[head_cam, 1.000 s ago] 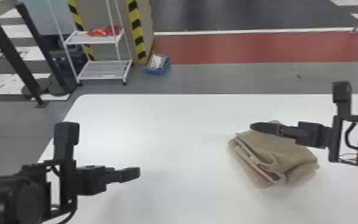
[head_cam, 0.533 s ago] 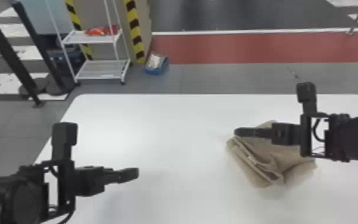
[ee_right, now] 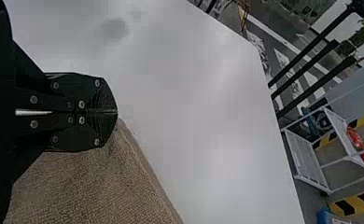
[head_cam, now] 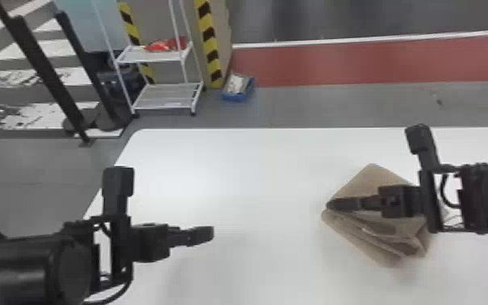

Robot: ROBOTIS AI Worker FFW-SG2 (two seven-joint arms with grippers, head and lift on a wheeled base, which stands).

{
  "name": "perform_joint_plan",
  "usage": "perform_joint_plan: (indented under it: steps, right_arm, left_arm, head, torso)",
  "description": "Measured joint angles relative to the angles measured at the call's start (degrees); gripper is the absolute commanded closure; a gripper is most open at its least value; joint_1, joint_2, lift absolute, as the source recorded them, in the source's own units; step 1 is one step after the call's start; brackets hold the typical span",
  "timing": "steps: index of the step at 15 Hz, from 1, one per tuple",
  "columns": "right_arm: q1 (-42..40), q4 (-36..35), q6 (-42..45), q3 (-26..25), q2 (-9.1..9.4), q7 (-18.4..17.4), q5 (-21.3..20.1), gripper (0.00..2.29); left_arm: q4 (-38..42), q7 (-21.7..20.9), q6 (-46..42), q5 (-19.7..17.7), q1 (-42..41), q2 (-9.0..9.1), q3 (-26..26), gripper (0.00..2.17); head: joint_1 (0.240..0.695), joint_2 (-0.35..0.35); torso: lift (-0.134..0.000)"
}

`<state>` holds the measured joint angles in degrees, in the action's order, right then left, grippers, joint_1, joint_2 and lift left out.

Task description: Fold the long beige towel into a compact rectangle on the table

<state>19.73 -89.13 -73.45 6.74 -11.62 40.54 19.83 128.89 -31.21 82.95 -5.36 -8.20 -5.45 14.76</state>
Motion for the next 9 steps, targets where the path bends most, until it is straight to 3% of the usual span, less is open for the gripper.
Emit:
perform_joint_plan:
  steps: [5,9]
  right_arm:
    - [-3.2,-7.3,-6.8,1.6,-0.04,2.2,0.3,1.54]
    - [-6.4,-12.4,-5.3,-4.9,-0.22,2.3,0.6,1.54]
  left_arm:
    - [-0.5,0.0,0.0,0.1,0.2,-0.08,0.1,0.08]
    - [-0.6,0.0,-0.3,0.1,0.2,-0.18,0.2,0.08]
  head:
    - [0.695,0.232]
    - [0.695,0.201]
  torso:
    - [-0.124]
    - [-0.124]
